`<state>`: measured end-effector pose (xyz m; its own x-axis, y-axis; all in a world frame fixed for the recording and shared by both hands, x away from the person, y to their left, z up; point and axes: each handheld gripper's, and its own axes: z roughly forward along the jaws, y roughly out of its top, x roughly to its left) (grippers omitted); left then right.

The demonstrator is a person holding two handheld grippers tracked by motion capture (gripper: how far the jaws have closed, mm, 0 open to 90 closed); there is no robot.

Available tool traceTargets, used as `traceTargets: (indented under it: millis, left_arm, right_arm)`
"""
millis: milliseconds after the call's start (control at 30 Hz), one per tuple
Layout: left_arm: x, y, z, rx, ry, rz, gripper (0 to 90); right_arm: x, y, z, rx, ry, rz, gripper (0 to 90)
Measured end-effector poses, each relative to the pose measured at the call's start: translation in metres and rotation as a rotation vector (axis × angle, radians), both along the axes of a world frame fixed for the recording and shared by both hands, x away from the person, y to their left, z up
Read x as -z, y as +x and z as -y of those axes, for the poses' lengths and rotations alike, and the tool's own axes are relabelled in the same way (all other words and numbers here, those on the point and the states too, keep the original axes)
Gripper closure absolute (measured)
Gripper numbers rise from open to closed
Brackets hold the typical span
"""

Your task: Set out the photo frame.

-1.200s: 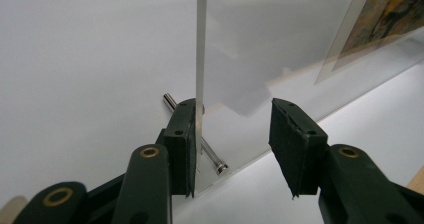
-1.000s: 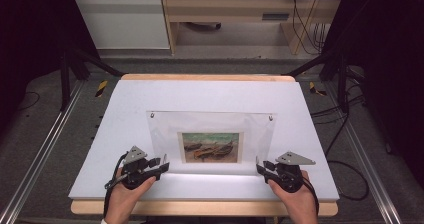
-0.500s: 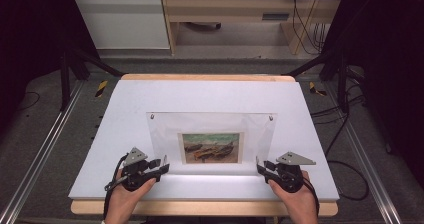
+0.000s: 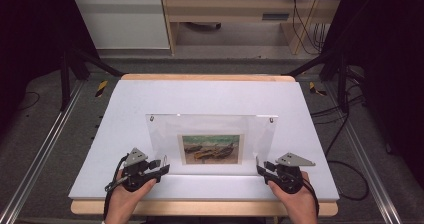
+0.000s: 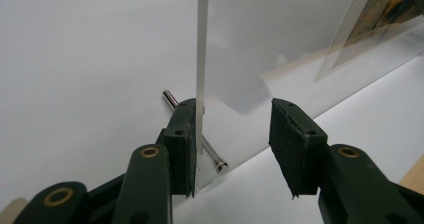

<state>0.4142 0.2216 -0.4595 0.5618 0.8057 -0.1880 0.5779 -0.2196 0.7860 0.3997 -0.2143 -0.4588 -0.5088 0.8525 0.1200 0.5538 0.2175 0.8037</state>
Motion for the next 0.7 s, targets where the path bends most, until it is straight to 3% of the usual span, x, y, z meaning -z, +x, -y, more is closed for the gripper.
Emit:
traceTargets:
  millis: [700]
  left_arm:
    - [0.0006, 0.0003, -0.0009, 0.004, 0.002, 0.002, 54.4]
  right_arm:
    - [0.0002, -0.0003, 0.0002, -0.004, 0.0, 0.006, 64.0]
